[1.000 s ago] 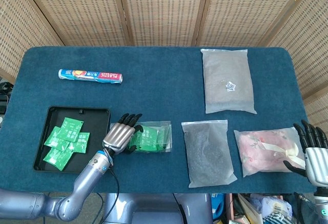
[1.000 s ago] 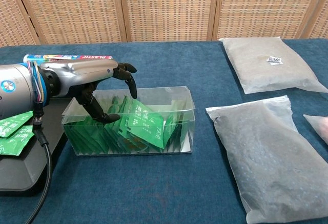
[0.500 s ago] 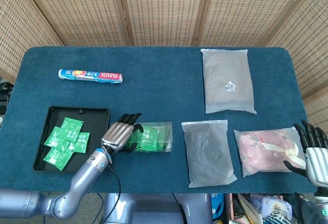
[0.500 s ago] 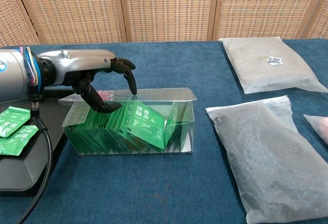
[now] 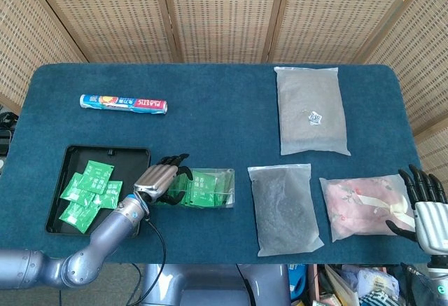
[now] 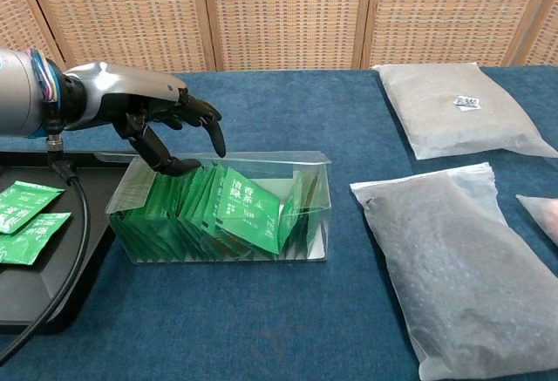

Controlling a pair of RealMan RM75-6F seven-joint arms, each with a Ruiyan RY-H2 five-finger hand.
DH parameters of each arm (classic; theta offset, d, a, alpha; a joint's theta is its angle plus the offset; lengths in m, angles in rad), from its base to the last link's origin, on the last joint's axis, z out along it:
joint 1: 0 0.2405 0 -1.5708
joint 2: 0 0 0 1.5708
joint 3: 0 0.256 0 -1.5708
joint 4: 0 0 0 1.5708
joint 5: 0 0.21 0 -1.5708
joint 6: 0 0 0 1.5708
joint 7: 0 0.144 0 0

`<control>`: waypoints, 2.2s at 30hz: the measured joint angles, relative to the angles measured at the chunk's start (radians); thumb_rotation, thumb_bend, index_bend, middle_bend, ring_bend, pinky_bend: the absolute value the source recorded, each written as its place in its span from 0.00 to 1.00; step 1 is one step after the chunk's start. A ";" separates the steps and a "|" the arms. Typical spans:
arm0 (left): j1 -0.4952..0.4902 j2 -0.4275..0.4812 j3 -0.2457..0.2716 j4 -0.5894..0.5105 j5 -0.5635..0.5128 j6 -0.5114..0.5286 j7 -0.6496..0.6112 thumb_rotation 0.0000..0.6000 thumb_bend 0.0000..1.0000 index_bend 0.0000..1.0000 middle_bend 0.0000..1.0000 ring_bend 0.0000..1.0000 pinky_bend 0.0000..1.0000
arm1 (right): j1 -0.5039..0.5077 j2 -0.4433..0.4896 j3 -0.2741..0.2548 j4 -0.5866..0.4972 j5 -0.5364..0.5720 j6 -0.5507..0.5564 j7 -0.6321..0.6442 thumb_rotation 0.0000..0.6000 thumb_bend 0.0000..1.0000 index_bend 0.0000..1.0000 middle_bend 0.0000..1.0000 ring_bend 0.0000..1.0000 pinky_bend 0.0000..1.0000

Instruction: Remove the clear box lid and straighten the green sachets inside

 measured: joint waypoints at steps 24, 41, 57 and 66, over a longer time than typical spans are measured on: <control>-0.114 0.145 -0.046 0.144 -0.250 -0.371 -0.262 1.00 0.51 0.34 0.00 0.00 0.00 | 0.012 -0.017 0.005 0.029 0.034 -0.037 -0.006 1.00 0.00 0.00 0.00 0.00 0.00; -0.175 0.168 0.007 0.345 -0.213 -0.626 -0.508 1.00 0.53 0.34 0.00 0.00 0.00 | 0.019 -0.029 0.008 0.048 0.056 -0.057 -0.012 1.00 0.00 0.00 0.00 0.00 0.00; -0.225 0.152 0.107 0.345 -0.075 -0.481 -0.551 1.00 0.53 0.02 0.00 0.00 0.00 | 0.018 -0.027 0.008 0.050 0.060 -0.060 -0.005 1.00 0.00 0.00 0.00 0.00 0.00; -0.218 0.143 0.118 0.353 -0.044 -0.402 -0.581 1.00 0.53 0.17 0.00 0.00 0.00 | 0.019 -0.027 0.007 0.052 0.060 -0.061 -0.002 1.00 0.00 0.00 0.00 0.00 0.00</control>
